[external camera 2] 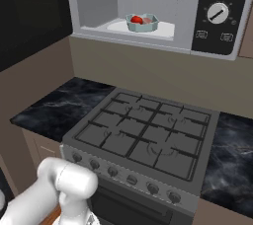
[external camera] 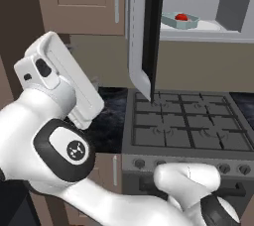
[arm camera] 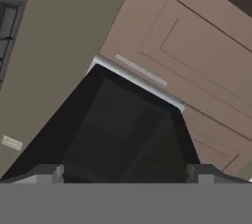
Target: Place the tupperware containing the steak and tomato meal in the microwave. Close the microwave door and press the start button to reheat the meal.
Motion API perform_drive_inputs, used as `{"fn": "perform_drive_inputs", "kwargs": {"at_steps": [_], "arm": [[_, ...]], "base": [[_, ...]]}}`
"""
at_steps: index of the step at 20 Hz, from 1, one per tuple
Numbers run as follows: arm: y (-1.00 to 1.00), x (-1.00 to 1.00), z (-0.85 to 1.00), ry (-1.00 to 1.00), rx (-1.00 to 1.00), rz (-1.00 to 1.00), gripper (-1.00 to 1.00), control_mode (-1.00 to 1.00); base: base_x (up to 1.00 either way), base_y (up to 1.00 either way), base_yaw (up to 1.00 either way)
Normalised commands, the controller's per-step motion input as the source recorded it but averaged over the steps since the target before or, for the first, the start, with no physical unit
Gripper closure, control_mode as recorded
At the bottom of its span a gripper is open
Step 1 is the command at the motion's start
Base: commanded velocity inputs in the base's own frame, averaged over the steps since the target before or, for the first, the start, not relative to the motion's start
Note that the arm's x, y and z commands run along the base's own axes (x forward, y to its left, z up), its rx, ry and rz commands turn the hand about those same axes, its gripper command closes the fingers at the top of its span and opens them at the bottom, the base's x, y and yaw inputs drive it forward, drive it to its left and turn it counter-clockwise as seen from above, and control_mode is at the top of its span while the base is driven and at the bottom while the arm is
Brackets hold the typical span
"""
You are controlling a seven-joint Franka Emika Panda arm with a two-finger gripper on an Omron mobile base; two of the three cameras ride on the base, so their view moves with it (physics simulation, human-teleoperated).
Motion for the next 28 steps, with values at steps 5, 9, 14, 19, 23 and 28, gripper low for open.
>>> {"fn": "perform_drive_inputs", "kwargs": {"at_steps": [5,9,14,19,23,28], "arm": [[0.1,0.81,-0.03,0.04,-0.01,-0.2,-1.0,-1.0],[0.0,0.83,-0.04,0.03,0.0,-0.2,-1.0,-1.0],[-0.2,0.54,0.0,0.0,0.0,-0.24,-1.0,-1.0],[-0.86,0.08,0.0,0.0,0.01,-0.29,-1.0,-1.0],[-1.0,0.0,0.0,0.0,0.06,-0.28,-1.0,-1.0],[-1.0,0.0,0.0,0.0,0.07,-0.28,-1.0,-1.0]], "base": [[0.0,0.0,0.0],[0.0,0.0,0.0],[0.0,0.0,0.0],[0.0,0.0,0.0],[0.0,0.0,0.0],[0.0,0.0,0.0]]}}
